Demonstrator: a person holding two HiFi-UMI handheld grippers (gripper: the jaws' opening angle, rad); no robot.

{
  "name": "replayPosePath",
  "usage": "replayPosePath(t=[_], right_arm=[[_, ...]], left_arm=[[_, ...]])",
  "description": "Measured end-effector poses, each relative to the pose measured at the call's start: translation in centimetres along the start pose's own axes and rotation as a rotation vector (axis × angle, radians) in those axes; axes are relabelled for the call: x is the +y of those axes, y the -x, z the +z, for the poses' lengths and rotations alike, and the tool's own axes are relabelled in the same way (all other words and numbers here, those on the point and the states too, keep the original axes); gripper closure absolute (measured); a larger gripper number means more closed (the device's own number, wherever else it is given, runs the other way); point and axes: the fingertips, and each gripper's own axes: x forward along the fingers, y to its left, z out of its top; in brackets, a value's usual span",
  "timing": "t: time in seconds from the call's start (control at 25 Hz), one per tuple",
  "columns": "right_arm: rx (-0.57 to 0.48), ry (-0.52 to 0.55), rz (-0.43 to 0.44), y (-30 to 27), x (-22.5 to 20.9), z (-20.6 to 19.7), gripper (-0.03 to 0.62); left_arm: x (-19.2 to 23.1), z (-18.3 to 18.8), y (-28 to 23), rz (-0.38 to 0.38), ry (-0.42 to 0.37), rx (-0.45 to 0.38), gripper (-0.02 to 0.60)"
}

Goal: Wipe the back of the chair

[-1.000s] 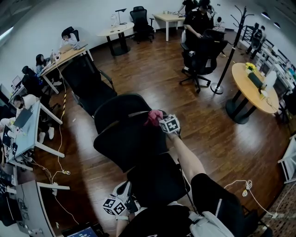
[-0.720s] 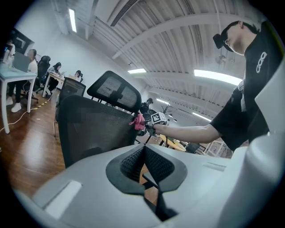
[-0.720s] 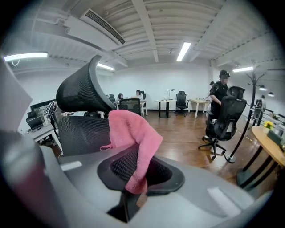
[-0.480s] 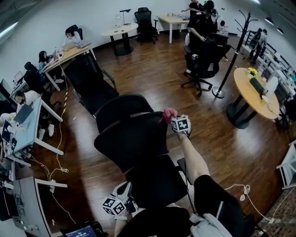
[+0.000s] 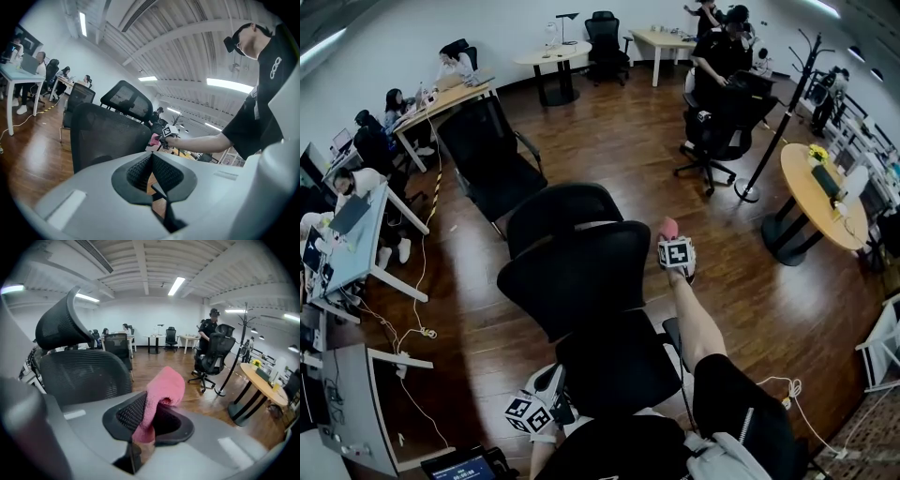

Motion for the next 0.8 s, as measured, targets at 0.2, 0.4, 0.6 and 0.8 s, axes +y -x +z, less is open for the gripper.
replayPosePath(t=[0.2,0.4,0.6,0.8], right_arm=[[0.006,0.064,0.045,-1.2,6.0,0.3,0.551],[0.01,0.059,0.03,-1.2,7.6,0.5,0.549],[0.021,0.086,0.077,-1.6,10.6,0.2,0.55],[0.041,0.113,0.114,-2.4,14.4,-0.2,0.551]], left_arm=[[0.7,0.2,1.9,0.022,0.009,-0.015,0.589],[2.5,0.2,4.2,0.061,0.029,-0.036,0.589],[3.4,0.6,5.2,0.062,0.033,-0.044,0.589],[3.7,1.0,6.1,0.054,0.033,-0.053,0.589]])
